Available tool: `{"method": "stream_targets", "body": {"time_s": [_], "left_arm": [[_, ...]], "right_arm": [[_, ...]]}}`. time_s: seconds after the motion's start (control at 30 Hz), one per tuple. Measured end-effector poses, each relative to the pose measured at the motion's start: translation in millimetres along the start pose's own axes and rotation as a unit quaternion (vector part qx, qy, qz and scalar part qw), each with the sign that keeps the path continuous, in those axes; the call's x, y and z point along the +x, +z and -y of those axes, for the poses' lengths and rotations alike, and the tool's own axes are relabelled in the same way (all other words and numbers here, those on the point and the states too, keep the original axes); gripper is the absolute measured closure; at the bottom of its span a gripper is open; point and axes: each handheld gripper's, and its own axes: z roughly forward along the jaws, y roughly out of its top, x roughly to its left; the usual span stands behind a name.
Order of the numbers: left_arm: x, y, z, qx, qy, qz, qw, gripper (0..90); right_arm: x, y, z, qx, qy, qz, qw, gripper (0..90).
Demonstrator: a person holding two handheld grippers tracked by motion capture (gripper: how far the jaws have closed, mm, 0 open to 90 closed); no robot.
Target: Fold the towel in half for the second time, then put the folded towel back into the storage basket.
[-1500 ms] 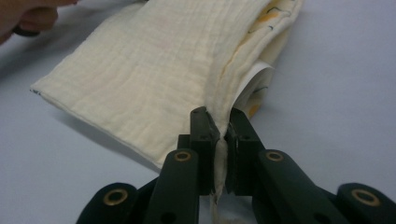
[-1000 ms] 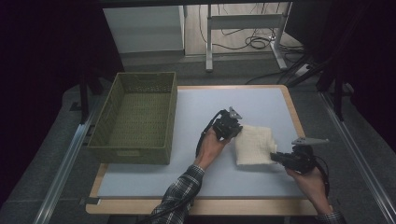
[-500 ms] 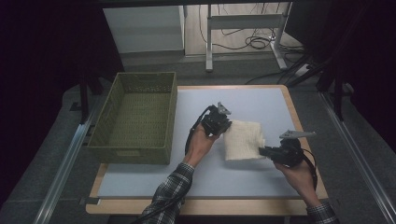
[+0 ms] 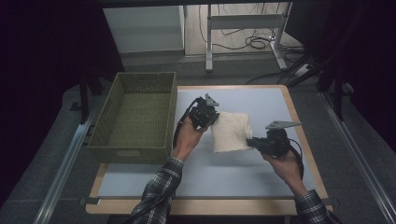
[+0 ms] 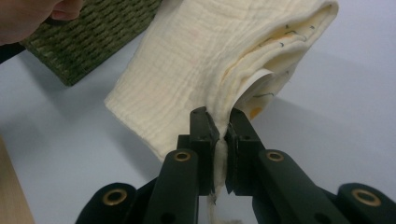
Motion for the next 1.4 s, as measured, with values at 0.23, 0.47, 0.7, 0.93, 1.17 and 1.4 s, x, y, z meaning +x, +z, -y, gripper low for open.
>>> {"method": "stream_targets", "body": {"time_s": [0.23,0.47,0.7,0.93,1.17,1.4], "left_arm": [[16.6,-16.9,-1.0,-0.001,-0.001,-0.018,0.9998,82.2],[32.4,-33.0,-3.1,-0.005,-0.005,-0.032,0.9995,82.1],[46.1,-46.3,-5.6,-0.006,-0.003,-0.047,0.9989,82.1],[61.5,-56.3,-4.7,-0.003,-0.008,-0.061,0.9981,82.0],[77.7,-66.5,-2.5,-0.004,-0.013,-0.076,0.9970,82.0],[93.7,-82.6,-0.2,-0.008,-0.017,-0.094,0.9954,82.0]], "right_arm": [[10.3,11.2,-17.9,-0.003,-0.011,-0.009,0.9999,82.7],[19.3,19.9,-35.2,-0.006,-0.017,-0.018,0.9997,82.7],[25.4,26.6,-53.4,-0.009,-0.016,-0.026,0.9995,82.6],[33.2,34.9,-71.2,-0.009,-0.017,-0.036,0.9992,82.6],[42.2,46.3,-89.5,-0.011,-0.020,-0.037,0.9990,82.5],[52.6,58.2,-106.1,-0.013,-0.023,-0.043,0.9987,82.5]]}}
